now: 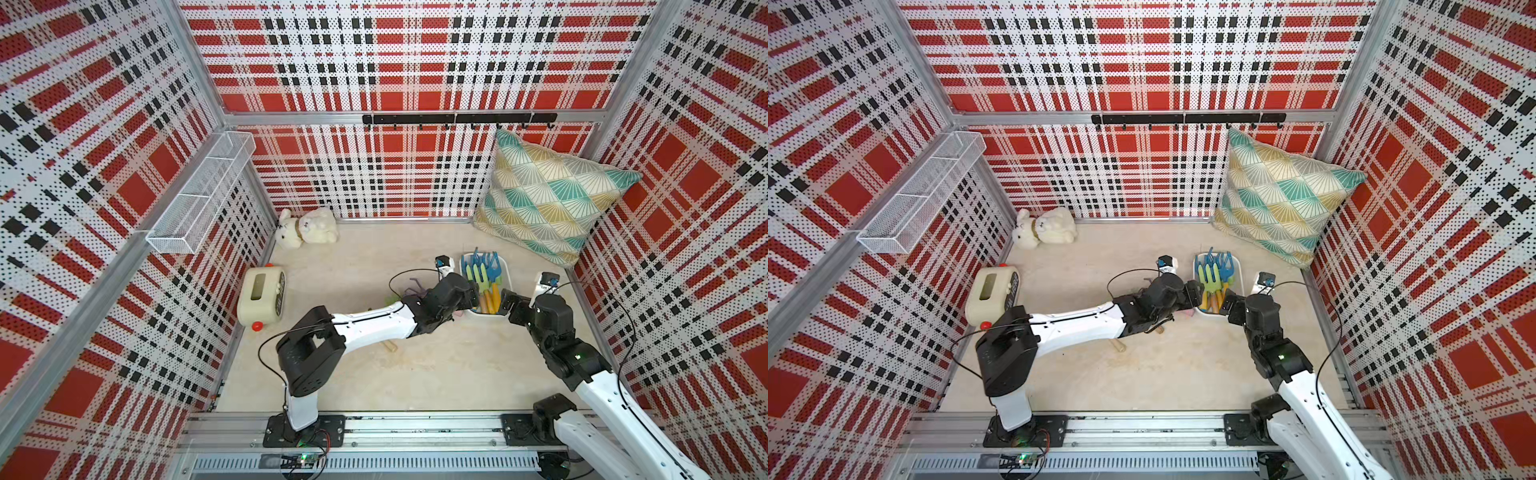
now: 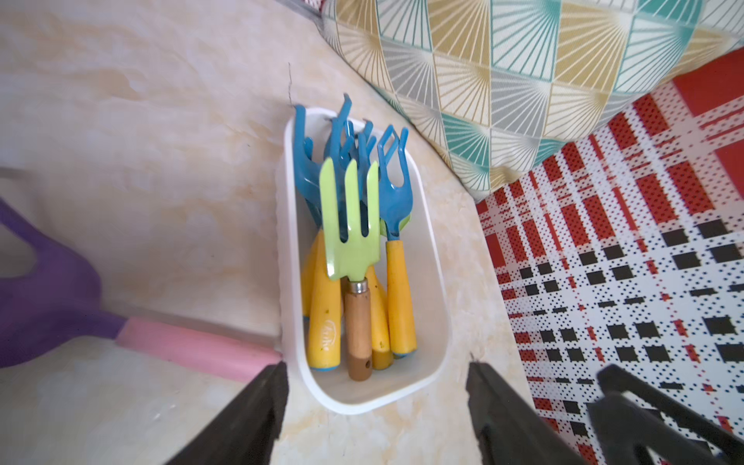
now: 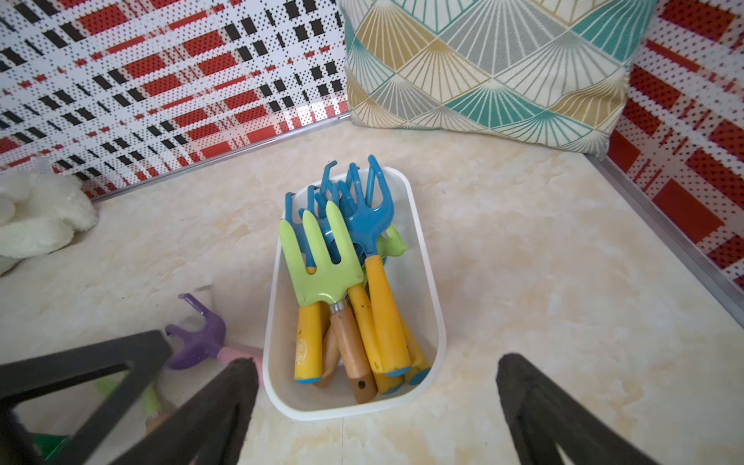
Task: Put the rake into the storage box
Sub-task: Place the rake in the storage box, then pick up the rake at the center of the board.
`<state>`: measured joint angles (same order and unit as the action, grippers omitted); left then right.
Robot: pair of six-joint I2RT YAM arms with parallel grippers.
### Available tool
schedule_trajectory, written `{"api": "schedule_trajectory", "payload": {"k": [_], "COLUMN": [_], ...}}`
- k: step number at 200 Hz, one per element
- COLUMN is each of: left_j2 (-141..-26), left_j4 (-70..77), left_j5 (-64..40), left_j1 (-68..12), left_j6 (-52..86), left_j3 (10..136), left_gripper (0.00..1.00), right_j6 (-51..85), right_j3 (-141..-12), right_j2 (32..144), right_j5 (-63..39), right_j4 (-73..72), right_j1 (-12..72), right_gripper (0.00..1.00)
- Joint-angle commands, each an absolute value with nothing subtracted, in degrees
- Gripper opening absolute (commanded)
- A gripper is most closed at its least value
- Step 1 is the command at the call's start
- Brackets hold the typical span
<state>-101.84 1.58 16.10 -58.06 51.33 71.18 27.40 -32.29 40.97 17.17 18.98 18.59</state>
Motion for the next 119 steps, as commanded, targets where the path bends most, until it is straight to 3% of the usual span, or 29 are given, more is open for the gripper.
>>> {"api": "schedule_trajectory", "payload": {"k": [1,20,69,119], "left_j2": [-95.33,-89.78,-75.94,-66.36], "left_j4": [2.11,2.03,2.02,3.43], "left_j5": [20.42,22.07,23.26,20.11], "left_j1": [-57.64,-57.15,-53.22,-47.41], "left_j6": [49.77,49.16,49.79,51.21], "left_j3": [65.35,60.03,44.65,31.7], "left_gripper": [0.78,0.78,0.79,0.78], "right_j6": [25.0,23.33,21.44,20.94], "right_j3": [-33.92,-35.27,-37.69,-42.04], "right_j2": [43.54,46.67,54.42,66.25], "right_j5": [10.49,5.4,-7.48,-6.48], "right_j4": [18.06,17.93,17.52,17.22], "right_j1": [18.33,18.28,20.25,29.62], "right_gripper": [1.0,0.99,0.78,0.69]}}
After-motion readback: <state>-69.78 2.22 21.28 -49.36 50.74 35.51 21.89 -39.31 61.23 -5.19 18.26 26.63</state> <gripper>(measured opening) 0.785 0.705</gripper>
